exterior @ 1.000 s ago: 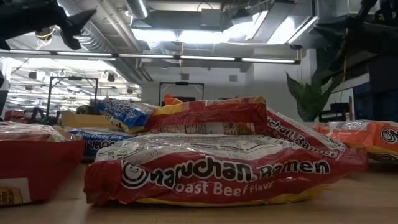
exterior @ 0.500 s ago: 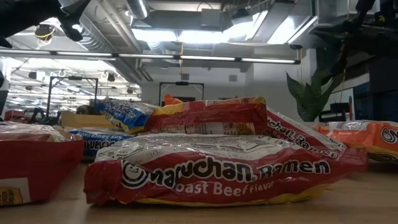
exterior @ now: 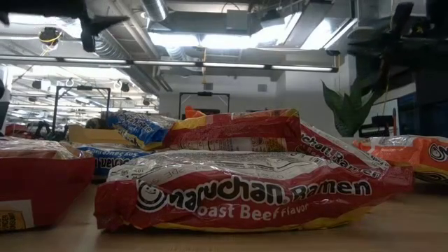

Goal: Sort Maruchan noodles
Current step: Put the blue noodle pack into the yellow bin

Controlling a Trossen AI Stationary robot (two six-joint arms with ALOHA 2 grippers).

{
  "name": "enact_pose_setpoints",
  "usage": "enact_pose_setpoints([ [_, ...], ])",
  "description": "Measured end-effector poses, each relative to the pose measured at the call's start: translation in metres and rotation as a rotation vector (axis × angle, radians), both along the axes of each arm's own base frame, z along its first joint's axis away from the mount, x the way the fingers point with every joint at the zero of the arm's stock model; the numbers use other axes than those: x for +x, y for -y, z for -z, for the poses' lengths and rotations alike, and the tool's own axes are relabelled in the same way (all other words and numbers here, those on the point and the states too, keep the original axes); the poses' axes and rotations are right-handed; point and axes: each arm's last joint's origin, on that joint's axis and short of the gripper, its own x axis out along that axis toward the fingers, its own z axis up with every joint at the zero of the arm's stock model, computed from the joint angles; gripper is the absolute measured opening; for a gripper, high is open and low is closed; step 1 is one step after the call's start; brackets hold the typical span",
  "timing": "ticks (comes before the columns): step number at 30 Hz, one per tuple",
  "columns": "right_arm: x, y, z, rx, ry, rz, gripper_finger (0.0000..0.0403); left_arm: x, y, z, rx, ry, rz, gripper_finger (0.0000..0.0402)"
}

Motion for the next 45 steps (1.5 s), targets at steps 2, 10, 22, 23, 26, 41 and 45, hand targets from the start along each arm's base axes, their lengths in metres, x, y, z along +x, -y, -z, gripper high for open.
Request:
enact_pose_setpoints([
  [2,0.001,0.000,0.003,0.023,-0.021,-0.023,0.0076,0.007,0.000,-0.009,-0.033,-0.134,0.030,0.0222],
  [10,0.002,-0.003,0.001,-0.026,-0.040,-0.110,0.0107,0.031,0.000,-0.045,-0.126,-0.346,0.149,0.0222],
  [22,0.004,-0.009,-0.082,-0.202,-0.365,-0.256,0.0172,0.043,0.000,-0.045,-0.242,-0.715,0.196,0.0222],
  [23,0.007,-0.008,-0.085,-0.198,-0.419,-0.282,0.0181,0.046,-0.001,-0.041,-0.237,-0.755,0.200,0.0222],
  [26,0.013,-0.003,-0.093,-0.186,-0.524,-0.337,0.0206,0.060,-0.001,-0.031,-0.213,-0.852,0.220,0.0222],
  [41,0.034,0.017,-0.076,-0.099,-0.676,-0.472,0.0234,0.128,0.012,0.025,-0.200,-1.161,0.321,0.0250],
  [45,0.034,0.017,-0.076,-0.109,-0.679,-0.471,0.0234,0.143,0.016,0.039,-0.195,-1.197,0.336,0.0265],
])
